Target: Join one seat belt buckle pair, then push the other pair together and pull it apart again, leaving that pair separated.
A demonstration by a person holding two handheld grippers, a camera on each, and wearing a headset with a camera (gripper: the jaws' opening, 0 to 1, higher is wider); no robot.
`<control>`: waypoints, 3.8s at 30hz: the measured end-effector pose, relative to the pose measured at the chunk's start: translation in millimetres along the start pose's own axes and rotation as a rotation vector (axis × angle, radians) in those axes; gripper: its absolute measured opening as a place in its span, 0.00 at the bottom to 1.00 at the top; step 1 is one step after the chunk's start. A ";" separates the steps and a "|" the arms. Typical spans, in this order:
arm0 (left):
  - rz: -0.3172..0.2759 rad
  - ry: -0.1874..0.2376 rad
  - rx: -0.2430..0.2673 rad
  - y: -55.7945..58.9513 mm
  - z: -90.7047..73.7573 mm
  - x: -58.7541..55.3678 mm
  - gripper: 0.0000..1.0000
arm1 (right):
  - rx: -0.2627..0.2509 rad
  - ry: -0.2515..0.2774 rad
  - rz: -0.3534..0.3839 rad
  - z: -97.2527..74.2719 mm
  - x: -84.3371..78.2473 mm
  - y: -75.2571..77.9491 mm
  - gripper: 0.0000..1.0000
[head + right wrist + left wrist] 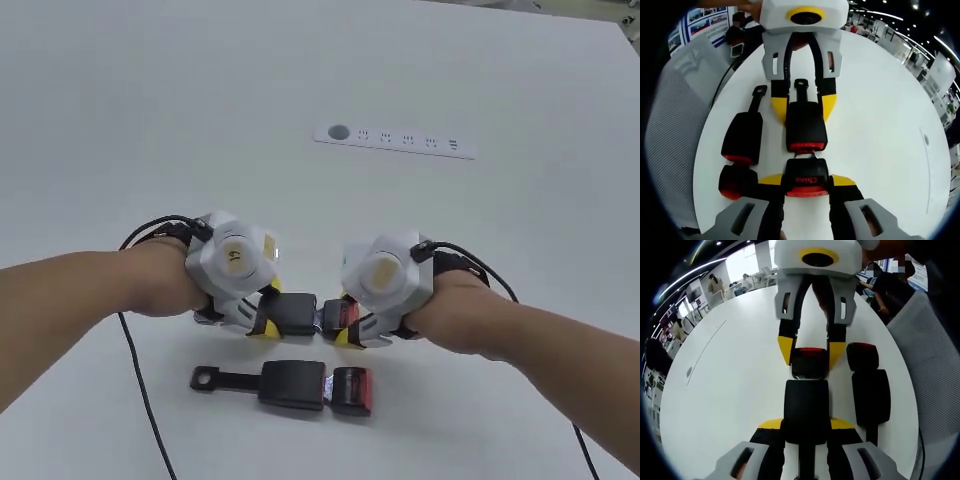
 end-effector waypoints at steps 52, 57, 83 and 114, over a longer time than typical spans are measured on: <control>-0.001 -0.002 0.004 1.6 -0.5 1.4 0.33 | -0.058 -0.110 0.111 -101.1 -115.8 -4.2 0.32; -0.009 -0.001 0.013 2.8 -0.3 2.1 0.33 | -0.053 -0.125 0.116 -105.8 -117.9 -5.1 0.33; -0.011 0.002 0.089 -7.8 -10.3 3.5 0.43 | -0.178 -0.064 0.152 -111.0 -101.8 1.4 0.45; -0.294 0.139 0.434 62.9 -102.4 -34.3 0.81 | -0.438 0.218 0.464 -135.3 -76.7 -83.1 0.84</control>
Point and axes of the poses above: the centre of the closed fingertips' face, and the gripper's own axes: z roughly forward along the fingers, y roughly to its right, x roughly out of its top, the point moved 2 cm from there along -z, roughly backward along the fingers, and after that the axes turned 13 degrees about y, right-handed, at the moved point
